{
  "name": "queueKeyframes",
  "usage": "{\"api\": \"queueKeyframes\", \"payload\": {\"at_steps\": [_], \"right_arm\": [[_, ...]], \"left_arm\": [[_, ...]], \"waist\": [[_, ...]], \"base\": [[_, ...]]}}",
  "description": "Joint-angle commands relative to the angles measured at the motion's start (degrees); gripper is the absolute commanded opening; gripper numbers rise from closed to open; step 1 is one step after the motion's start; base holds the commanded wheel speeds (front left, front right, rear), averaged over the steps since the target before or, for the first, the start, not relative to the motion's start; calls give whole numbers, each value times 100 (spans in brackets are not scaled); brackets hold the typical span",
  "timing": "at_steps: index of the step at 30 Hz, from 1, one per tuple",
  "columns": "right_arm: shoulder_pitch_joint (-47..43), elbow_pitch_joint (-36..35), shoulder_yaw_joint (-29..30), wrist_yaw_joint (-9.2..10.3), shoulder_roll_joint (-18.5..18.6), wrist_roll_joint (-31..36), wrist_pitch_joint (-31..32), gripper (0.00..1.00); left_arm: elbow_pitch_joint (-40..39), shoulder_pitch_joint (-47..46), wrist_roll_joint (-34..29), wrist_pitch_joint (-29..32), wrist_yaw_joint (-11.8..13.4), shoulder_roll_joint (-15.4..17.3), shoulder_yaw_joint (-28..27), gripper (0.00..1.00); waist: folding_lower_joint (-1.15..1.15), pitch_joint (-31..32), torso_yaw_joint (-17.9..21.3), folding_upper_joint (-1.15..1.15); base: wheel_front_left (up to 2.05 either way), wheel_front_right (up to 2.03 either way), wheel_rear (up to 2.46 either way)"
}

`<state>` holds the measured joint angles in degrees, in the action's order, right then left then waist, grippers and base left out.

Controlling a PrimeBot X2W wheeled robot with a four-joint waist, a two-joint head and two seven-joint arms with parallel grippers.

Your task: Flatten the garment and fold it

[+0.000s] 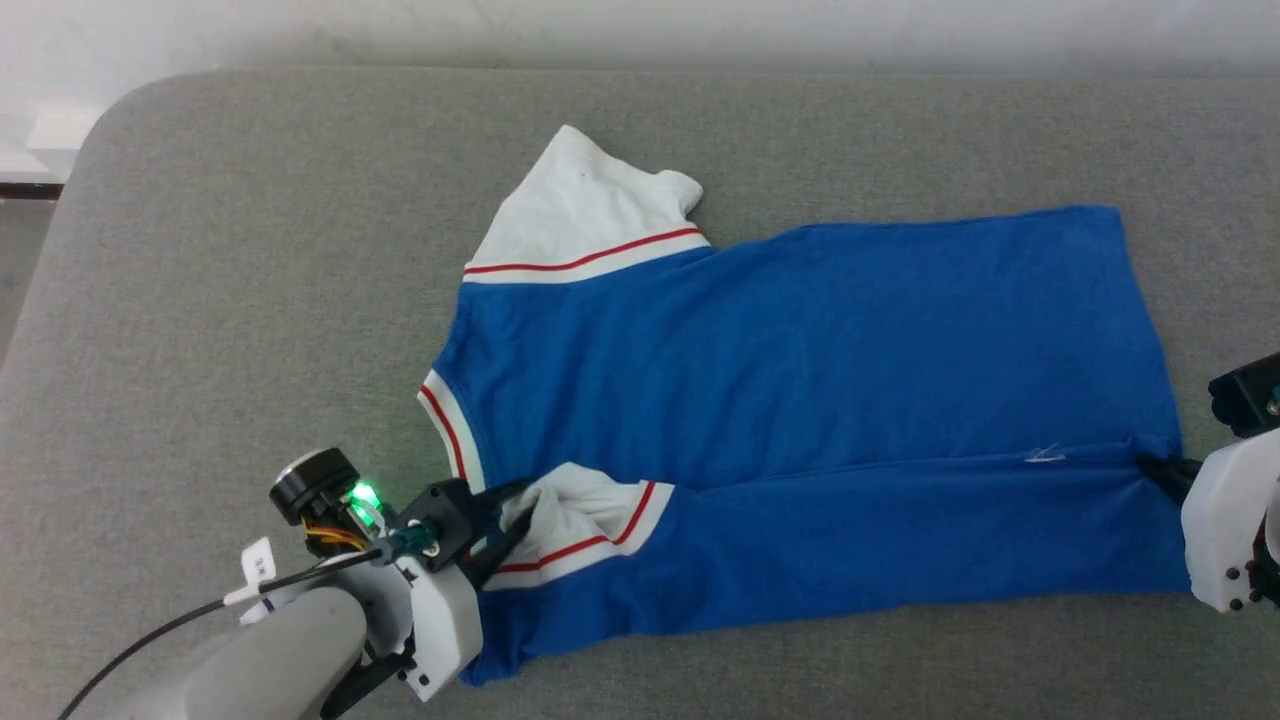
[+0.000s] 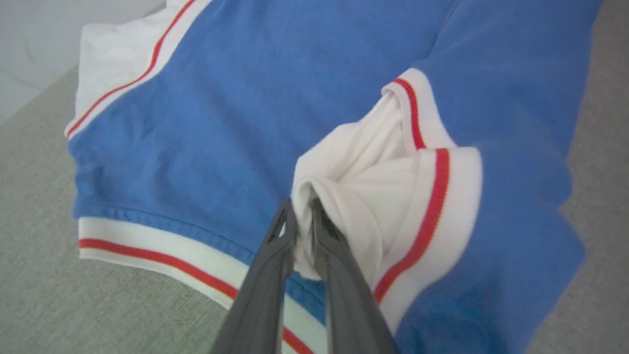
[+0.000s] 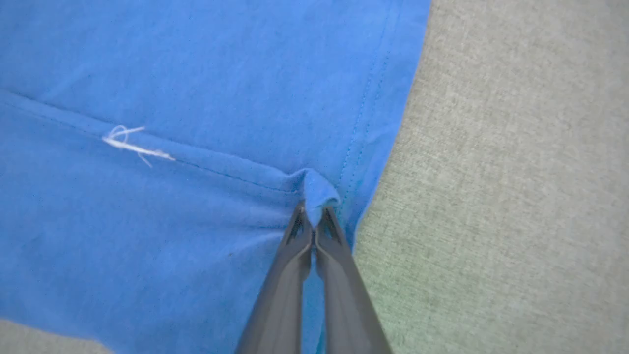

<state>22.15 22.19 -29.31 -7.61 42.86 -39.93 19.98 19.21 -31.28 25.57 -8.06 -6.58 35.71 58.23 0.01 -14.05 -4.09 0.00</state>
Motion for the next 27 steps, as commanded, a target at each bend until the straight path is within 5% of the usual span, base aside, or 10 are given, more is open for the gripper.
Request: {"api": "queueKeyframes", "payload": {"at_steps": [1,6,12,19,27], "right_arm": [[58,77,-7,12,-55,28,-44,100],[17,269,8,12,-212,9,-403,100],[-404,343,197,12,-409,-28,-751,100],[-1099,268,1056,12,-849,348,-1215,100],[-1930,-238,2581,12,-1735,1260,-975,100]], "left_arm": [[120,-93,-41,-39,-13,-57,32,100],[645,-21,142,-217,129,-307,-73,100],[893,544,1044,-204,701,-582,-671,100],[134,1429,1862,-389,1448,-574,-1355,100],[-1113,2509,2684,-49,2381,-586,-1798,100]], "waist": [[-1,29,-41,0],[-1,303,-107,0],[-1,902,-202,0],[-1,1384,-258,0],[-1,1656,-249,0]], "base": [[0,0,0],[0,0,0],[0,0,0],[0,0,0],[0,0,0]]}}
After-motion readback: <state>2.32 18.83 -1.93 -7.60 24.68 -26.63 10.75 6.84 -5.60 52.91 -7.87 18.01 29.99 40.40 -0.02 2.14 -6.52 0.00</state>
